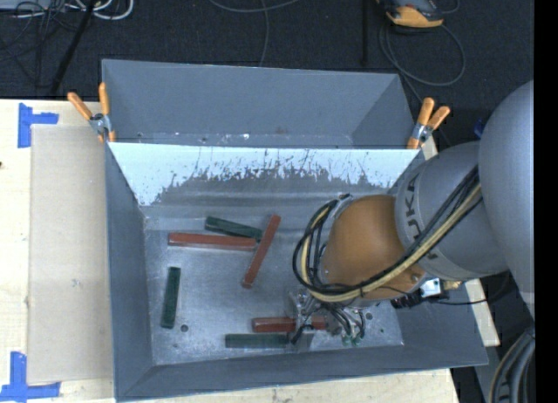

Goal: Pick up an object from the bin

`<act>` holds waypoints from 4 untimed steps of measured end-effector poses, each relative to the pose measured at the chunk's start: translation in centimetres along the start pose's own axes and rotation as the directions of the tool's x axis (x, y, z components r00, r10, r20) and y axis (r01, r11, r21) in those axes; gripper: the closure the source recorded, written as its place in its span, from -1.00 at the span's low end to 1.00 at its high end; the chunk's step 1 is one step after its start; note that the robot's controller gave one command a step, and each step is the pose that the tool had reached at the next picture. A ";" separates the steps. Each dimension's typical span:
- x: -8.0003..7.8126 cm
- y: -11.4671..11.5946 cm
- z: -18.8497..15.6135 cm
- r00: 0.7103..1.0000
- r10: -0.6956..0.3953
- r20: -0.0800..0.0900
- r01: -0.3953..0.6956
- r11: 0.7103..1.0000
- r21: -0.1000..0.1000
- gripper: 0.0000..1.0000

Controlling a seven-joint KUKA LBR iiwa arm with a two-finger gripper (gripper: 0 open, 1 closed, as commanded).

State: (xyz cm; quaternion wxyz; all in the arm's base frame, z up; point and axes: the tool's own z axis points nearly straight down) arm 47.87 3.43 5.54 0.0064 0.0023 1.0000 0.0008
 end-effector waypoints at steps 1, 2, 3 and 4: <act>0.0 0.0 -0.6 1.000 -0.002 -0.004 0.002 1.000 0.000 1.00; 0.2 0.0 -2.1 1.000 -0.001 -0.010 0.001 1.000 0.001 1.00; 0.3 0.0 -3.4 1.000 -0.001 -0.013 0.001 1.000 0.002 1.00; 0.4 0.0 -4.7 1.000 0.000 -0.020 0.000 1.000 0.002 1.00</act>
Offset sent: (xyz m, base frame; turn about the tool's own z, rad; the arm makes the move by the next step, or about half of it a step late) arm -0.0001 0.0000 0.0146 0.0000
